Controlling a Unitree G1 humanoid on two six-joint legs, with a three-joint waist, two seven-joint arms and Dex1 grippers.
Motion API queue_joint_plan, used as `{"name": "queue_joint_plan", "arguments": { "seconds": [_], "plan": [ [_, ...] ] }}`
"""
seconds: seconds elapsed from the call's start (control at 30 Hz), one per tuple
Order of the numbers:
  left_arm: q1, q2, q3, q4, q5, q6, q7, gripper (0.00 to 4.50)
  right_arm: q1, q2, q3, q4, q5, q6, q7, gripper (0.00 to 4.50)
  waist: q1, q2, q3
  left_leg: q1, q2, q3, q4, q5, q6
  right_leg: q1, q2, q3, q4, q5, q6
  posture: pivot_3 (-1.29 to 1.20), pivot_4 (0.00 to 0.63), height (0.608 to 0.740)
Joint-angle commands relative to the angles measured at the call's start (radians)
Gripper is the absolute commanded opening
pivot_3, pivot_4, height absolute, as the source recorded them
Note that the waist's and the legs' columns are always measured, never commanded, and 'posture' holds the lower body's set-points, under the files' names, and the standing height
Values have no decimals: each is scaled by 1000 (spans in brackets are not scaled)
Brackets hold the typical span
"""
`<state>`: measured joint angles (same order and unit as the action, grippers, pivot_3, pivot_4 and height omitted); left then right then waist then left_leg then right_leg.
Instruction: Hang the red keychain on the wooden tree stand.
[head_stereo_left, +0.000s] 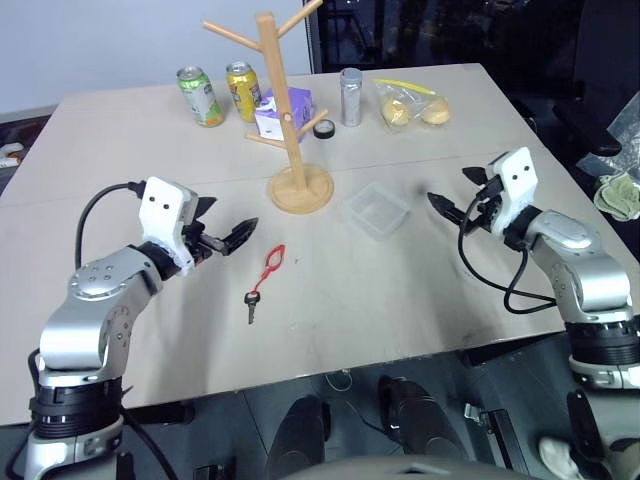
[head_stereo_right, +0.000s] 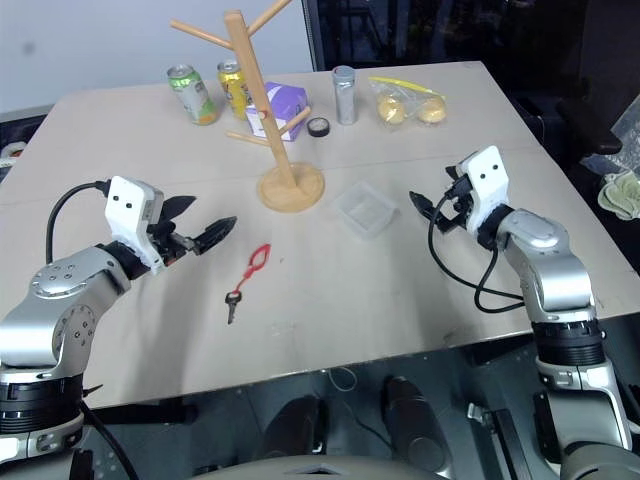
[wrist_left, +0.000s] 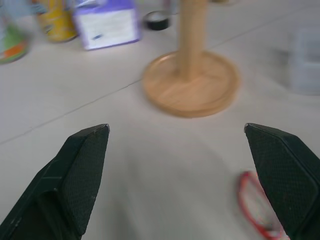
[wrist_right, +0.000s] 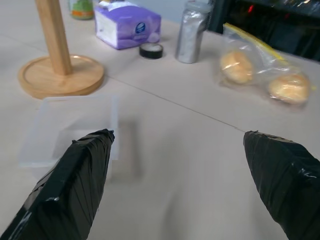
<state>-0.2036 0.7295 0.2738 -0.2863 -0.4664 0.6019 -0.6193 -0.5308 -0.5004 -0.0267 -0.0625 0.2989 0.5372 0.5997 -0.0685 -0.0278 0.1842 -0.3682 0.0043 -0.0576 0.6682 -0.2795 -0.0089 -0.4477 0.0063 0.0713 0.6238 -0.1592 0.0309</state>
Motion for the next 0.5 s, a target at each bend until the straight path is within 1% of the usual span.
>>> {"name": "queue_joint_plan", "arguments": {
  "seconds": [0.03, 0.1, 0.27, 0.5],
  "plan": [
    [-84, 53, -15, -67, -97, 19, -132, 4500, -111, 25, 13, 37, 55, 99, 37, 4454, 0, -1, 1, 0, 0, 0, 0, 0, 0, 0, 0, 0, 0, 0, 0, 0, 150, 740],
    [-143, 76, -46, -63, -135, 39, -200, 4500, -180, 34, 40, 105, 57, 143, 65, 4454, 0, -1, 1, -1, 0, 0, 1, 0, 0, 0, 0, 0, 0, 0, 0, 0, 150, 740],
    [-209, 99, -115, -54, -152, 46, -292, 4500, -298, 44, 93, 298, 17, 158, 116, 4454, -1, 0, 1, -1, 0, 0, 0, 0, 0, 0, 0, 0, -1, 1, 2, 0, 150, 740],
    [-197, 89, -136, -36, -132, 14, -331, 4500, -415, 79, 171, 536, -54, 85, 208, 4454, -3, 0, 2, -2, 0, 0, -1, 0, 1, -1, 0, 0, -1, 2, 3, 0, 150, 740]
  ]
}}
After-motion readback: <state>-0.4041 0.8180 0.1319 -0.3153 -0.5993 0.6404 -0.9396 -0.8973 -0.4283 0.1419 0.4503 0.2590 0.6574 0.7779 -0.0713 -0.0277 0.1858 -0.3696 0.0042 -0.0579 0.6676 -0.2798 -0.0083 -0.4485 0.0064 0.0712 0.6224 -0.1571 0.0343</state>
